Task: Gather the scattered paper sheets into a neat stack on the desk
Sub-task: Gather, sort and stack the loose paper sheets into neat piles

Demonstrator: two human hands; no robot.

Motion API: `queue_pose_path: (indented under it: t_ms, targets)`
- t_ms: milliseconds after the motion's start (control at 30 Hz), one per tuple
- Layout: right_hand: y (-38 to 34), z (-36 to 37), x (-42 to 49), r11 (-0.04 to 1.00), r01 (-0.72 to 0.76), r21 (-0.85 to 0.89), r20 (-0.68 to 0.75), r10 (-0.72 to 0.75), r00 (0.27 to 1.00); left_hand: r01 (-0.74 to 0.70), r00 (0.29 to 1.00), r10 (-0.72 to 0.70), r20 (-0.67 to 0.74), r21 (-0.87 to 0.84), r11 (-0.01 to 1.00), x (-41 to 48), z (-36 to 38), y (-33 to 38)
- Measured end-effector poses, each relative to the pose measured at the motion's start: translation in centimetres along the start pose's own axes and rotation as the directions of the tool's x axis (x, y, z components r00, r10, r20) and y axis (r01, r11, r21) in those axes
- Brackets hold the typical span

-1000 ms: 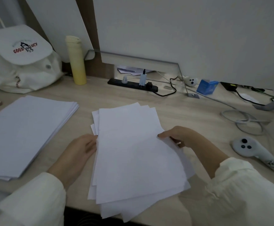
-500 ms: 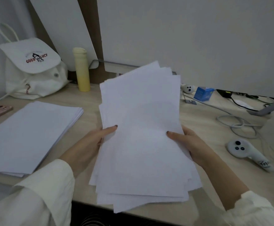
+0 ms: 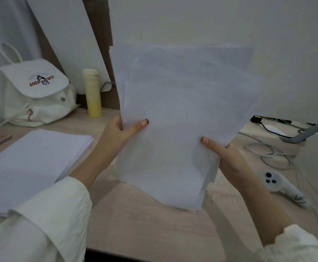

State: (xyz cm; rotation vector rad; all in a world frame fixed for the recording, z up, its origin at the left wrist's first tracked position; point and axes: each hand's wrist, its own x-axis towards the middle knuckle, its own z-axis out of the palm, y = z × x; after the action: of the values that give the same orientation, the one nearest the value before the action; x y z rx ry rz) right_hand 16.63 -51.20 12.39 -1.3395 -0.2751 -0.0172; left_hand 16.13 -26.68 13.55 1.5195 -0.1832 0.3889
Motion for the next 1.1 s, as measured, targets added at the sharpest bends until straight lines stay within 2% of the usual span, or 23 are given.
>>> queue_pose_path:
  t_ms: [167, 267, 333, 400, 467, 533, 600, 700, 867, 967, 1100]
  targets:
    - [0.6, 0.4, 0.2, 0.999, 0.035, -0.007, -0.068, -0.035, 0.997, -0.005, 1.000, 0.005, -0.018, 0.001, 1.000, 0.0, 0.5, -0.2]
    - [-0.9, 1.0, 0.9, 0.991, 0.129, -0.042, -0.113, -0.133, 0.985, -0.091, 0.994, 0.090, -0.064, -0.026, 0.995, 0.7, 1.0, 1.5]
    - [-2.4, 0.7, 1.3, 0.981, 0.188, -0.037, -0.083, -0.191, 0.978, -0.144, 0.986, 0.132, -0.100, -0.116, 0.983, 1.2, 1.0, 2.8]
    - [-3.2, 0.1, 1.3, 0.985, 0.152, -0.080, -0.005, -0.153, 0.988, -0.157, 0.984, 0.132, -0.117, -0.234, 0.960, 1.3, 0.9, 3.2]
    - [-2.5, -0.2, 1.1, 0.988, 0.078, -0.134, 0.021, -0.076, 0.997, -0.112, 0.991, 0.085, -0.101, -0.304, 0.946, 1.0, 1.2, 2.5]
    - [-1.2, 0.0, 1.1, 0.993, 0.029, -0.115, -0.022, -0.032, 0.999, -0.035, 0.998, 0.016, -0.069, -0.294, 0.955, 0.5, 1.6, 1.4]
    - [-0.8, 0.5, 1.0, 0.997, 0.007, -0.074, -0.057, -0.011, 0.998, -0.016, 0.997, -0.001, -0.076, -0.220, 0.975, 0.5, 1.5, 0.8]
    - [-1.8, 0.8, 1.3, 0.996, 0.076, -0.041, -0.023, -0.077, 0.997, -0.077, 0.992, 0.059, -0.110, -0.165, 0.983, 1.1, 1.2, 1.6]
    - [-4.0, 1.2, 1.8, 0.988, 0.153, -0.025, 0.012, -0.152, 0.988, -0.171, 0.985, 0.165, -0.053, -0.142, 0.975, 1.8, 1.6, 3.8]
    - [-4.8, 1.6, 2.3, 0.987, 0.159, -0.029, -0.013, -0.160, 0.987, -0.193, 0.981, 0.187, -0.055, -0.147, 0.970, 2.4, 1.8, 4.5]
    - [-7.0, 2.3, 4.0, 0.971, 0.207, -0.117, -0.098, -0.219, 0.971, -0.195, 0.980, 0.184, -0.076, -0.166, 0.967, 3.5, 2.0, 5.5]
